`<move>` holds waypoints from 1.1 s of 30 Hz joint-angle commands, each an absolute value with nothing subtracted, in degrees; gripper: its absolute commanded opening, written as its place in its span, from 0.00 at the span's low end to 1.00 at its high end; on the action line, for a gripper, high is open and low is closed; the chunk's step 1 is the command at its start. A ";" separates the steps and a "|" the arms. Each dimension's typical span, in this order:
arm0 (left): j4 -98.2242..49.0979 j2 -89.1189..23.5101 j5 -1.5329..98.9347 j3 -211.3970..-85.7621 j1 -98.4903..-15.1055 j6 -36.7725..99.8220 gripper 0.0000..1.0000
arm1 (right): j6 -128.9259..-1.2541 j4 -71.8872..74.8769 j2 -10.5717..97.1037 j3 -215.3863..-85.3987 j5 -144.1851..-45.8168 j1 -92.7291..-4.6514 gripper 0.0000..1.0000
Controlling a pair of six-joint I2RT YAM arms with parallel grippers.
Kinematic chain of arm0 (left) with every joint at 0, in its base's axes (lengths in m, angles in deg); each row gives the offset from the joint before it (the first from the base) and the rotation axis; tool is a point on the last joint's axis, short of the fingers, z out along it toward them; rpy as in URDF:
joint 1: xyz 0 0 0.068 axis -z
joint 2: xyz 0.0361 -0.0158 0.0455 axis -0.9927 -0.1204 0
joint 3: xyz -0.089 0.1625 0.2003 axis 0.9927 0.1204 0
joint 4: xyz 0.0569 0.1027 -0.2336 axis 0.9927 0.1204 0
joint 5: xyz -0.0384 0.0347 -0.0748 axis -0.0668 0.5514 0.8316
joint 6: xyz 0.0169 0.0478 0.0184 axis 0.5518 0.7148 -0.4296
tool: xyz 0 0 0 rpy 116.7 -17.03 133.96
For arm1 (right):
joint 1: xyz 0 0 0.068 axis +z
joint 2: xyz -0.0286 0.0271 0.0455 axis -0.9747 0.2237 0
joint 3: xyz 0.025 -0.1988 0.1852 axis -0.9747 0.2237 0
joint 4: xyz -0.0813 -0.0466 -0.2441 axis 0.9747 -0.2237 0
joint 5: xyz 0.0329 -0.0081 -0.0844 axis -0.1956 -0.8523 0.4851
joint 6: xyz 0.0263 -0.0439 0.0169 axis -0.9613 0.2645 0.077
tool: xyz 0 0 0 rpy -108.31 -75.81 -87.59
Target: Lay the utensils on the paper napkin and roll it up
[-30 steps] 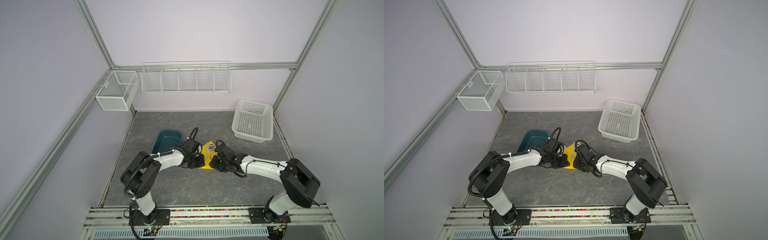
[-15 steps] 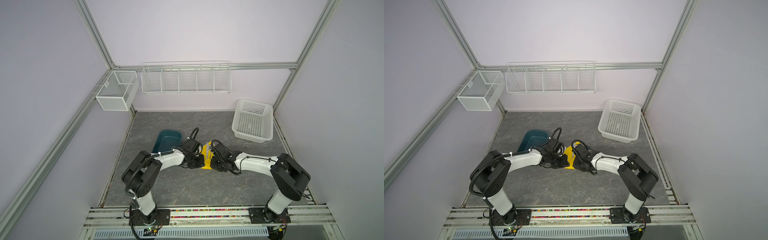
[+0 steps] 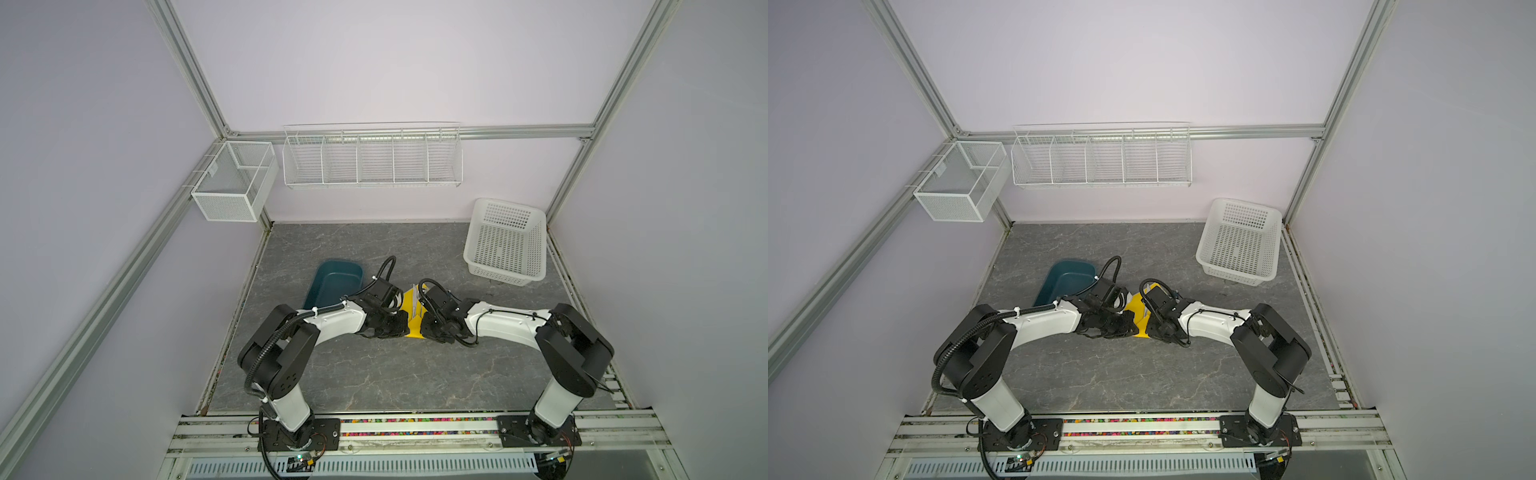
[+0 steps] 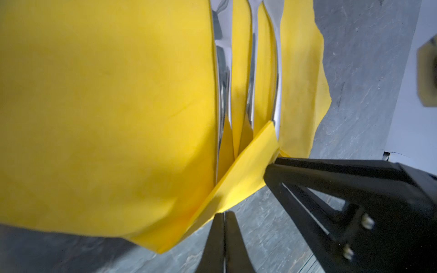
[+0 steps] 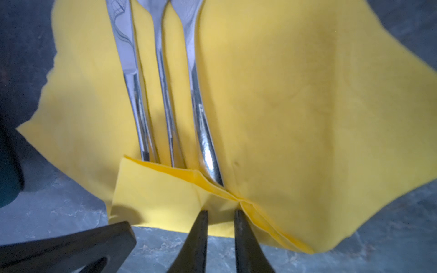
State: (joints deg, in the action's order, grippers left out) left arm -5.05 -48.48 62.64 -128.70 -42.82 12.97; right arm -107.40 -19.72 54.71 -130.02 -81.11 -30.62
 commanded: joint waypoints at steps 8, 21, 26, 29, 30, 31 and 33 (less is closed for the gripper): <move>-1.70 -51.16 57.50 -127.24 -44.76 13.42 0.02 | -107.66 -22.66 54.22 -129.41 -79.24 -30.94 0.26; -4.02 -51.75 59.90 -124.46 -44.94 13.61 0.03 | -105.72 -23.95 53.42 -129.93 -78.72 -31.09 0.27; -6.96 -49.84 60.49 -120.90 -44.94 10.64 0.03 | -103.12 -24.11 51.50 -129.43 -78.37 -31.18 0.28; -9.74 -48.76 60.99 -118.55 -44.86 8.42 0.03 | -101.26 -23.45 50.25 -129.33 -78.86 -31.25 0.29; -10.32 -48.60 61.03 -118.08 -44.77 7.85 0.03 | -100.82 -23.03 49.85 -129.30 -79.20 -31.22 0.29; -11.03 -48.48 61.06 -117.66 -44.66 7.45 0.03 | -100.57 -22.76 49.46 -129.35 -79.45 -31.24 0.29; -12.19 -48.30 60.94 -117.06 -44.56 7.20 0.03 | -100.63 -21.78 48.83 -128.93 -79.59 -31.24 0.29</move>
